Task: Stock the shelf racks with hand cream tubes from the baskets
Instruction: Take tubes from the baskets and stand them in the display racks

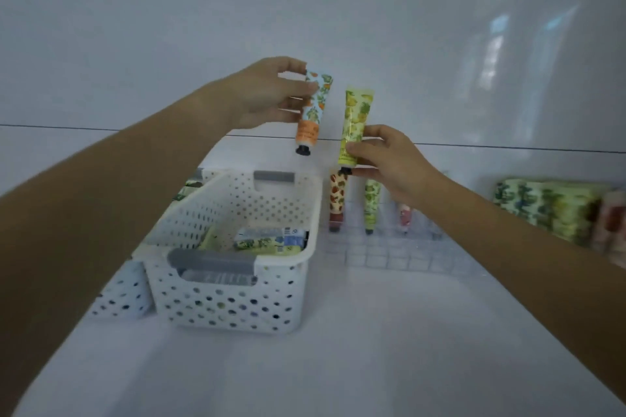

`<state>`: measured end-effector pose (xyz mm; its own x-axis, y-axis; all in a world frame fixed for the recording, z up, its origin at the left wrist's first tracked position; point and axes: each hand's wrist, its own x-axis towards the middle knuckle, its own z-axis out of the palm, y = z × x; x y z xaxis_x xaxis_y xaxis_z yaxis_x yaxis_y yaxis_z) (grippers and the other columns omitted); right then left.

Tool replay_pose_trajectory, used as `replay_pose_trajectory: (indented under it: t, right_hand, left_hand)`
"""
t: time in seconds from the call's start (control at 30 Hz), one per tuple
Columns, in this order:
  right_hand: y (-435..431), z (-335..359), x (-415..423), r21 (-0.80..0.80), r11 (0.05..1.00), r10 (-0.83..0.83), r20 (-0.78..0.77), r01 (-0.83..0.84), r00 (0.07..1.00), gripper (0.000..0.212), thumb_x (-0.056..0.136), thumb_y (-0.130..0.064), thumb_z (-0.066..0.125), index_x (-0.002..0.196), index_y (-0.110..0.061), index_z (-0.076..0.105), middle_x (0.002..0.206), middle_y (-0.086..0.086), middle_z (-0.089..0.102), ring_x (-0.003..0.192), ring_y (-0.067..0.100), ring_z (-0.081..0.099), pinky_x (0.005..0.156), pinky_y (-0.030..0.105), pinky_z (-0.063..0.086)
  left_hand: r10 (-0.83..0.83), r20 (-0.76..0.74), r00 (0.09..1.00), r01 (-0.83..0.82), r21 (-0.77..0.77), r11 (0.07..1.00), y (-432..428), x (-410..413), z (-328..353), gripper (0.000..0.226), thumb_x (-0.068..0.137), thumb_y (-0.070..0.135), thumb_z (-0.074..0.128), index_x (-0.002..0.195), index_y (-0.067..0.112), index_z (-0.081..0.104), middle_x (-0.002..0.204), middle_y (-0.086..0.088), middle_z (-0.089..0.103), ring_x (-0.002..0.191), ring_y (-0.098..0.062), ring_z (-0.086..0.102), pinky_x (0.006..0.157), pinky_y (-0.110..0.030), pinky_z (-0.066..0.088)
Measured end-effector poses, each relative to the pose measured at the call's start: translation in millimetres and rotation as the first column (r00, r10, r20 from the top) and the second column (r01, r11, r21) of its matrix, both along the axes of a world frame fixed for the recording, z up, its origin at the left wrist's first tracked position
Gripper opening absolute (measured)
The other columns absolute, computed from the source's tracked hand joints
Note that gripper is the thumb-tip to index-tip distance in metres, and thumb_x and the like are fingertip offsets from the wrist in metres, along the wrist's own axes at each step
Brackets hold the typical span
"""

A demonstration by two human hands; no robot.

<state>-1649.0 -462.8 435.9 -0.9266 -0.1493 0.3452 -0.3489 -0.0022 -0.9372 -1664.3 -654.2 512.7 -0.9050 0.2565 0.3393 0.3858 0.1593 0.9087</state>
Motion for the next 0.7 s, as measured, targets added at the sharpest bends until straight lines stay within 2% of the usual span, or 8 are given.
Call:
replay_pose_trajectory:
  t: [0.07, 0.13, 0.23, 0.37, 0.43, 0.57, 0.63, 0.7]
  right_hand:
    - [18, -1, 8, -0.019, 0.999, -0.043, -0.019, 0.042, 0.999, 0.048, 0.086, -0.005, 0.062, 0.129, -0.008, 0.039, 0.11, 0.008, 0.059, 0.084, 0.019, 0.065, 0.073, 0.031, 0.058]
    - [41, -4, 14, -0.03, 0.996, -0.087, -0.059, 0.085, 0.994, 0.067, 0.087, -0.004, 0.061, 0.141, -0.015, 0.025, 0.109, 0.002, 0.054, 0.08, 0.016, 0.065, 0.063, 0.027, 0.058]
    - [81, -11, 22, 0.011, 0.987, -0.158, -0.151, 0.162, 0.976, 0.076, 0.088, -0.002, 0.058, 0.145, -0.028, 0.016, 0.113, 0.005, 0.05, 0.086, 0.017, 0.065, 0.065, 0.03, 0.059]
    - [141, -21, 32, 0.068, 0.956, -0.26, -0.247, 0.284, 0.934, 0.071, 0.089, -0.003, 0.057, 0.143, -0.031, 0.021, 0.112, 0.002, 0.047, 0.073, -0.002, 0.066, 0.066, 0.026, 0.059]
    - [172, -26, 38, 0.086, 0.933, -0.315, -0.266, 0.348, 0.911, 0.071, 0.087, -0.004, 0.058, 0.142, -0.032, 0.022, 0.111, 0.0, 0.047, 0.079, 0.003, 0.065, 0.064, 0.025, 0.059]
    - [224, -36, 49, 0.1, 0.884, -0.399, -0.345, 0.456, 0.85, 0.069, 0.084, -0.006, 0.061, 0.14, -0.03, 0.027, 0.099, -0.015, 0.047, 0.079, -0.01, 0.059, 0.061, 0.016, 0.055]
    - [245, -41, 52, 0.087, 0.872, -0.431, -0.328, 0.481, 0.841, 0.068, 0.085, -0.007, 0.061, 0.139, -0.031, 0.028, 0.096, -0.014, 0.05, 0.08, -0.002, 0.059, 0.058, 0.011, 0.05]
    - [262, -47, 55, 0.078, 0.862, -0.456, -0.315, 0.501, 0.833, 0.069, 0.085, -0.008, 0.061, 0.14, -0.031, 0.026, 0.096, -0.011, 0.051, 0.082, 0.0, 0.057, 0.058, 0.011, 0.048]
  left_hand:
    - [0.02, -0.028, 0.999, -0.02, 0.011, 1.0, 30, 9, -3, 0.032, 0.091, 0.008, 0.055, 0.12, 0.017, 0.044, 0.092, -0.004, 0.062, 0.072, -0.014, 0.061, 0.069, -0.028, 0.057]
    - [0.025, -0.045, 0.999, -0.021, 0.072, 0.997, 63, 18, -7, 0.04, 0.093, 0.009, 0.052, 0.129, 0.02, 0.038, 0.093, -0.005, 0.059, 0.071, -0.016, 0.058, 0.065, -0.027, 0.057]
    - [0.034, -0.061, 0.998, -0.027, 0.101, 0.994, 112, 30, -13, 0.028, 0.096, 0.015, 0.047, 0.12, 0.028, 0.042, 0.096, -0.005, 0.055, 0.064, -0.016, 0.054, 0.05, -0.021, 0.05]
    - [0.076, -0.019, 0.997, -0.072, 0.165, 0.984, 182, 40, -30, 0.015, 0.097, 0.015, 0.045, 0.109, 0.018, 0.053, 0.088, -0.002, 0.055, 0.064, -0.015, 0.056, 0.047, -0.02, 0.048]
    - [0.079, 0.03, 0.996, -0.084, 0.24, 0.967, 215, 45, -44, 0.019, 0.096, 0.012, 0.046, 0.114, 0.014, 0.054, 0.088, -0.002, 0.055, 0.066, -0.014, 0.055, 0.049, -0.02, 0.049]
    - [0.033, 0.125, 0.992, -0.078, 0.374, 0.924, 272, 54, -77, 0.029, 0.089, 0.003, 0.056, 0.116, 0.015, 0.053, 0.104, -0.011, 0.054, 0.075, -0.017, 0.056, 0.059, -0.023, 0.054]
    - [0.023, 0.172, 0.985, -0.098, 0.441, 0.892, 296, 58, -93, 0.034, 0.086, 0.0, 0.058, 0.117, 0.014, 0.052, 0.111, -0.015, 0.054, 0.085, -0.023, 0.057, 0.069, -0.031, 0.056]
    - [0.048, 0.205, 0.978, -0.142, 0.477, 0.867, 314, 61, -107, 0.036, 0.086, -0.001, 0.058, 0.119, 0.013, 0.052, 0.111, -0.017, 0.054, 0.092, -0.027, 0.056, 0.083, -0.041, 0.053]
